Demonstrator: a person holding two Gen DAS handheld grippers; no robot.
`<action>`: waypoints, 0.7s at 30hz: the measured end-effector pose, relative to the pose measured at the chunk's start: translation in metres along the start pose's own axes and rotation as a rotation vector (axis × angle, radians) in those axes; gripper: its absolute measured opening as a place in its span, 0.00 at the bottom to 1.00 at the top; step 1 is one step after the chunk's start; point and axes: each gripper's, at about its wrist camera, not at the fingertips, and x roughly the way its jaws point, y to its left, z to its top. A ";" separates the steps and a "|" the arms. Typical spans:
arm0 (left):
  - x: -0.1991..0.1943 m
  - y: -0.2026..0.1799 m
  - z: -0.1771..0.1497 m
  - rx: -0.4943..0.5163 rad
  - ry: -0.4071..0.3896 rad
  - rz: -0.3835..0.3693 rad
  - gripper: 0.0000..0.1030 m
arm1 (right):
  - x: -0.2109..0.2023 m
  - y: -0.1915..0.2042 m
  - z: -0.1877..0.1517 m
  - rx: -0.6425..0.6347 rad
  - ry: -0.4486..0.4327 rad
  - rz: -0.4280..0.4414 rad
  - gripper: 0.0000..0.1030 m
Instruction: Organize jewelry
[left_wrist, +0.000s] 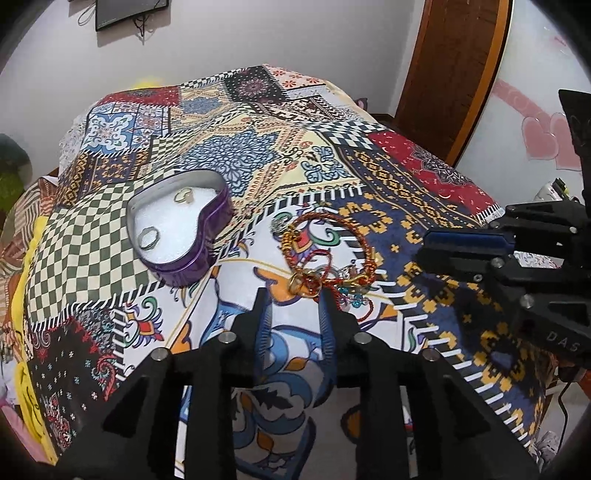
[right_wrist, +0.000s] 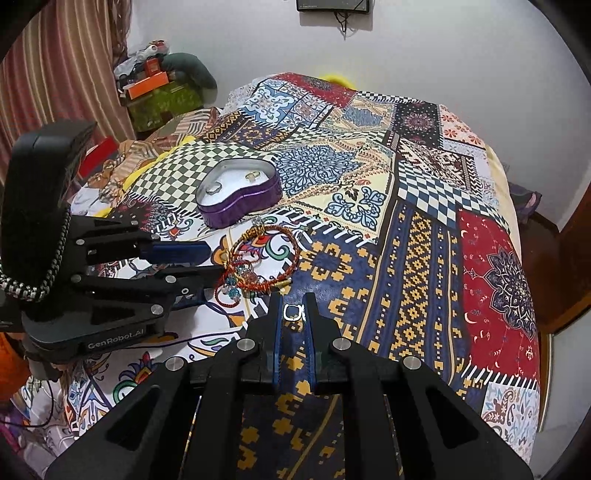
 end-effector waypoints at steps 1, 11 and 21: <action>0.001 -0.001 0.001 0.007 0.000 0.000 0.26 | 0.000 -0.001 0.000 0.001 0.000 0.000 0.09; 0.008 -0.001 0.006 -0.002 -0.013 0.008 0.19 | 0.000 -0.001 0.000 0.005 -0.007 -0.002 0.09; -0.015 0.008 0.001 -0.035 -0.059 0.041 0.19 | -0.011 0.013 0.017 -0.016 -0.057 0.002 0.09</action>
